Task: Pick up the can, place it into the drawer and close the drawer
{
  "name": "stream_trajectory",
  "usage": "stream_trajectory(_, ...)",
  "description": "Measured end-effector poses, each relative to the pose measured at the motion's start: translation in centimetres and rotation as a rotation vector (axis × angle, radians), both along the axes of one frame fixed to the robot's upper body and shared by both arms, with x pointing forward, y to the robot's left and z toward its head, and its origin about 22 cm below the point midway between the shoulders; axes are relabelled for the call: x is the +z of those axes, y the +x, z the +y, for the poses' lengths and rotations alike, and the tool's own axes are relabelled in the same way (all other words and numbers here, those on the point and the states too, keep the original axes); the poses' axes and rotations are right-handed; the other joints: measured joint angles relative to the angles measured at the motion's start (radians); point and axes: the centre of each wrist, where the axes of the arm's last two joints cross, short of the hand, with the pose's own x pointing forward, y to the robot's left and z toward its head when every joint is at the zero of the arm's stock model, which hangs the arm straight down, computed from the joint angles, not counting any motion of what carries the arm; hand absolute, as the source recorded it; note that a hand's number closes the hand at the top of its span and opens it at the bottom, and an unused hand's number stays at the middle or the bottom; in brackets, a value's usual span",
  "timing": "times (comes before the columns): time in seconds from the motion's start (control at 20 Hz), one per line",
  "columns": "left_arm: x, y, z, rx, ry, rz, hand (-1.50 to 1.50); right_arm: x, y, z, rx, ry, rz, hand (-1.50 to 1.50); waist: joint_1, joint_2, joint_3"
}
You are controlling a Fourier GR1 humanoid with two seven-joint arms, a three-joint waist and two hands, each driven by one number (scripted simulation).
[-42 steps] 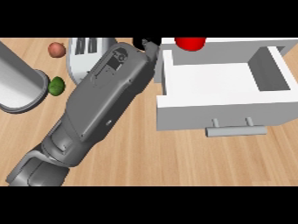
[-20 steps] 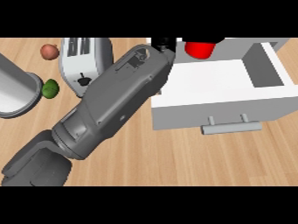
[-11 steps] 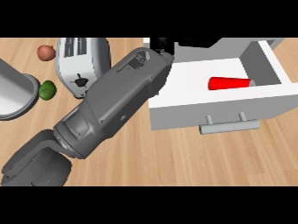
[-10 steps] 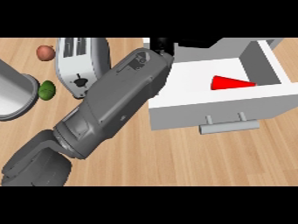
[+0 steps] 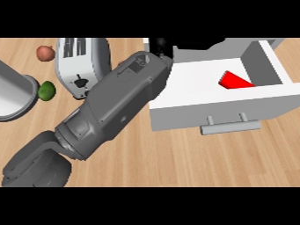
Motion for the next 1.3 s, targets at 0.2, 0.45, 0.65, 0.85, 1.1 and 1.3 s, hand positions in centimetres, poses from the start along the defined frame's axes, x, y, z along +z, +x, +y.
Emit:
stream_trajectory(0.2, 0.1, -0.1, -0.1, -0.002, -0.016, -0.021, -1.50, 1.5, 0.1, 0.1, -0.009, -0.136, -0.071, -1.50, 0.001, 0.002, 0.000)
stream_trajectory(0.45, 0.7, -0.3, -0.5, -0.026, -0.043, -0.057, -1.50, 2.8, 1.4, 1.0, 0.032, -0.269, -0.152, -1.50, 0.021, 0.001, -0.001)
stream_trajectory(0.65, 1.2, -0.3, -0.7, -0.031, -0.057, -0.085, -1.50, 3.8, 2.6, 2.1, 0.039, -0.373, -0.192, -1.50, 0.039, 0.000, -0.001)
stream_trajectory(0.85, 1.7, -0.5, -1.1, -0.034, -0.068, -0.102, -1.50, 4.5, 3.8, 3.9, 0.036, -0.500, -0.210, -1.50, 0.058, -0.002, -0.001)
stream_trajectory(1.1, 2.1, -0.7, -1.3, -0.032, -0.087, -0.094, -1.50, 4.6, 6.4, 6.1, 0.037, -0.625, -0.212, -1.50, 0.075, -0.004, -0.002)
stream_trajectory(1.3, 2.4, -0.7, -1.4, -0.036, -0.093, -0.087, -1.50, 4.1, 9.2, 8.1, 0.025, -0.721, -0.207, -1.50, 0.095, -0.007, -0.002)
